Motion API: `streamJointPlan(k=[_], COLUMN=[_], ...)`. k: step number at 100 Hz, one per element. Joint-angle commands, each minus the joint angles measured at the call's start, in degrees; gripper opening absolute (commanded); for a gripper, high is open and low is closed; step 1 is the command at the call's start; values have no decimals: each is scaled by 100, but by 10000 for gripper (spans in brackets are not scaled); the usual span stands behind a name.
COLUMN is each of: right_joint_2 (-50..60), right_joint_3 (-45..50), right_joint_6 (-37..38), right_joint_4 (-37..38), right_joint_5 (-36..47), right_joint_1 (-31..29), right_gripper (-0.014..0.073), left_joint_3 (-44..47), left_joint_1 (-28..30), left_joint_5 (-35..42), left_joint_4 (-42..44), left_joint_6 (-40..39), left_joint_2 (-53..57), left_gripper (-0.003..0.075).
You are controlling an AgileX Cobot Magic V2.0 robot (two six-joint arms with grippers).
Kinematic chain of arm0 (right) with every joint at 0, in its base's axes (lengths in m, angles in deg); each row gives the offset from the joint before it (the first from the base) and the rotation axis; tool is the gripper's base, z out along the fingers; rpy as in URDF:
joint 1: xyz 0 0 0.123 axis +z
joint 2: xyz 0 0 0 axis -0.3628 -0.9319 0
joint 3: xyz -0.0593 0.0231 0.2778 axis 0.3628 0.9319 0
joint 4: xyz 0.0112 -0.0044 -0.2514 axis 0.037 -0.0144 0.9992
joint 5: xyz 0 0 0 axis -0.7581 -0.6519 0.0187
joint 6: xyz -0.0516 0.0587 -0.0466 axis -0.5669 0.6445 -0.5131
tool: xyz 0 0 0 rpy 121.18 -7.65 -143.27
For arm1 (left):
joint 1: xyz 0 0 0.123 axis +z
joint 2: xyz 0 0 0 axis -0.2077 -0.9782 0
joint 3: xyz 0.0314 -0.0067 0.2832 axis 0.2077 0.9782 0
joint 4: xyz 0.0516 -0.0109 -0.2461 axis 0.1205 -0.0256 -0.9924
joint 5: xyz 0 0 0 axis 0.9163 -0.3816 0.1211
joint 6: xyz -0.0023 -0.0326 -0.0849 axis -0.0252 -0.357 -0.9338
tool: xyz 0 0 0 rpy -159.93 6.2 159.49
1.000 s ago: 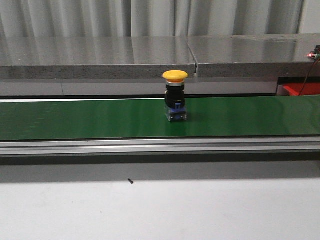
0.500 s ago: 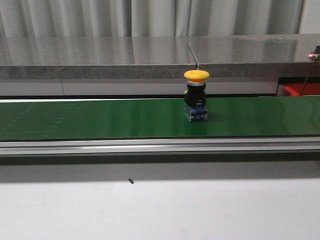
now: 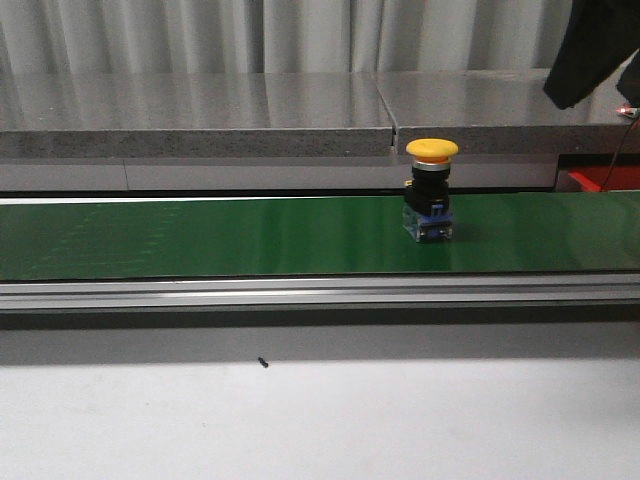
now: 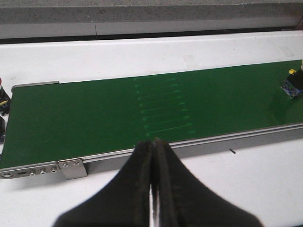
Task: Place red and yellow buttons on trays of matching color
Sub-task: 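Return the right gripper to the belt and grasp the second yellow button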
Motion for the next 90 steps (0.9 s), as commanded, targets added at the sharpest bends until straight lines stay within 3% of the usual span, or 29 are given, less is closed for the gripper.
streamJointPlan(k=[1, 31, 56, 90], right_joint_2=[165, -330, -829, -1451], right_joint_3=[-142, -469, -816, -845], right_joint_6=[265, 1122, 2170, 2232], right_joint_4=[-128, 124, 1083, 1282], right_joint_5=[202, 219, 165, 827], right_joint_1=[218, 925, 973, 841], right_gripper=[526, 526, 526, 505], left_joint_3=[-150, -150, -150, -150], left_joint_1=[-42, -42, -42, -42], left_joint_5=[351, 351, 351, 351], left_joint_4=[-166, -166, -166, -166], left_joint_6=[-4, -4, -4, -4], left_joint_2=[-12, -12, -12, -12], left_gripper=[-20, -20, -20, -20])
